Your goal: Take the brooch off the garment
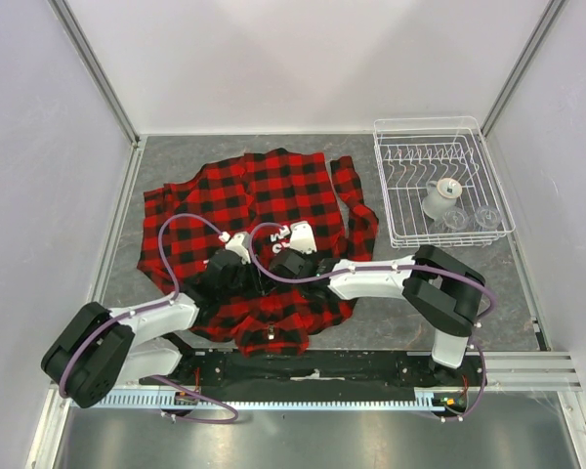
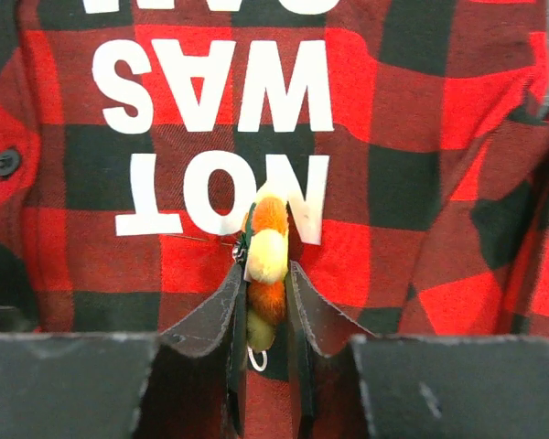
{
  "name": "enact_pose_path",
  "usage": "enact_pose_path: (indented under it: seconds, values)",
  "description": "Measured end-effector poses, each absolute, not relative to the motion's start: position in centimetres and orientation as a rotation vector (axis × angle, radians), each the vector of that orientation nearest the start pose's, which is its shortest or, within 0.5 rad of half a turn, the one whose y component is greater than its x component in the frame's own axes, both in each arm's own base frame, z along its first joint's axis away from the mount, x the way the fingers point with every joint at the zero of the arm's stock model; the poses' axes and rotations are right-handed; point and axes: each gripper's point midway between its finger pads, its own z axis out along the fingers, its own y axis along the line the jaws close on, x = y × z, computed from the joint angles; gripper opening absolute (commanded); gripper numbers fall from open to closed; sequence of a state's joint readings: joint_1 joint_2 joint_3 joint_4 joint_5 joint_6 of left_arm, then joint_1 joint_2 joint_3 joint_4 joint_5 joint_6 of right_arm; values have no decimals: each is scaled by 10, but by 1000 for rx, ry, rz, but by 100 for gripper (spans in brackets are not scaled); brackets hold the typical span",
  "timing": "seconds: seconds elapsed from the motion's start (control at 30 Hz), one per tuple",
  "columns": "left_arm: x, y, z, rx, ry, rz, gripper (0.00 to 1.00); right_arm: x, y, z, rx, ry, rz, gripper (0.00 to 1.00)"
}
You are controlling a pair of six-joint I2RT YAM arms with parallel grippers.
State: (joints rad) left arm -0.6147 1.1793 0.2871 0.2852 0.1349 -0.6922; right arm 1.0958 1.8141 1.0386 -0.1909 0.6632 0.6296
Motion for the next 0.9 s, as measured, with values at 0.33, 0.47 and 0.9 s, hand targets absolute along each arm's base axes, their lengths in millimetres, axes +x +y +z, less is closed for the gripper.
enact_pose_path:
  seconds: [0.33, 0.47, 0.9]
  values:
    - [216, -201, 26, -75, 2329, -787, 42, 262, 274, 36, -336, 2240, -224, 0]
    - [217, -198, 26, -85, 2335, -764, 43, 256, 262, 41, -405, 2244, -244, 0]
    - [221, -171, 28, -246, 2336, -625, 44, 251, 247, 66, -455, 2225, -278, 0]
